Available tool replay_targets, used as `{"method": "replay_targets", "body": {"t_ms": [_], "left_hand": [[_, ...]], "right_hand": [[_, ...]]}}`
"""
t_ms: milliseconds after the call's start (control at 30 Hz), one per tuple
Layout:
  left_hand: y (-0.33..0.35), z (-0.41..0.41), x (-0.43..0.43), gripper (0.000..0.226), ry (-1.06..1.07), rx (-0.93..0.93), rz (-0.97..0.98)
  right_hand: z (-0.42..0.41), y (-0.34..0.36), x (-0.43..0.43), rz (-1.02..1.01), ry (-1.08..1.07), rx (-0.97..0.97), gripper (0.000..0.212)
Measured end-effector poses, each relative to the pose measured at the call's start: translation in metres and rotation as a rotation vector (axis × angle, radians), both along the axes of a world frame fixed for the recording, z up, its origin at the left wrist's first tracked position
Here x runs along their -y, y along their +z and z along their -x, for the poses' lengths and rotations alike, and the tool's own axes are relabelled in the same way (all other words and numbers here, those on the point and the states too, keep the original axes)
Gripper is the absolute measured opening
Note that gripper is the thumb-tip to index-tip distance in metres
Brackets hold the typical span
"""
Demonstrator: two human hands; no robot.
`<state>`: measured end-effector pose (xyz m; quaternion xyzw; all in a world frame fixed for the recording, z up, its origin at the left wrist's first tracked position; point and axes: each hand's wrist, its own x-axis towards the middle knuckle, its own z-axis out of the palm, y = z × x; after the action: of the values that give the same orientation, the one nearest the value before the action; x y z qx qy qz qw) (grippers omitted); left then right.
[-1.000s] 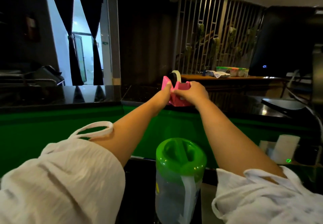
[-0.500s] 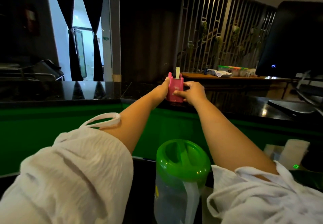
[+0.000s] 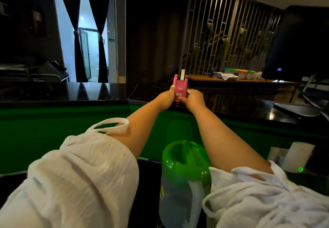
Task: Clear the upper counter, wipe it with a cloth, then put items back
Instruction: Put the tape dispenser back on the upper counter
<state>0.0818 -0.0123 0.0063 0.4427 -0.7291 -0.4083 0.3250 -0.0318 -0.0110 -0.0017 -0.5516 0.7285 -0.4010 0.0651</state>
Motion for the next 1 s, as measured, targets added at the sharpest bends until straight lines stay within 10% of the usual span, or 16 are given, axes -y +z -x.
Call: {"method": "replay_targets", "body": {"t_ms": [633, 1000], "left_hand": [[-0.074, -0.15, -0.163, 0.049, 0.148, 0.221, 0.252], [-0.178, -0.281, -0.261, 0.041, 0.259, 0.227, 0.25]], "right_hand": [[-0.1, -0.083, -0.156, 0.242, 0.256, 0.121, 0.027], [-0.2, -0.185, -0.207, 0.044, 0.516, 0.288, 0.019]]}}
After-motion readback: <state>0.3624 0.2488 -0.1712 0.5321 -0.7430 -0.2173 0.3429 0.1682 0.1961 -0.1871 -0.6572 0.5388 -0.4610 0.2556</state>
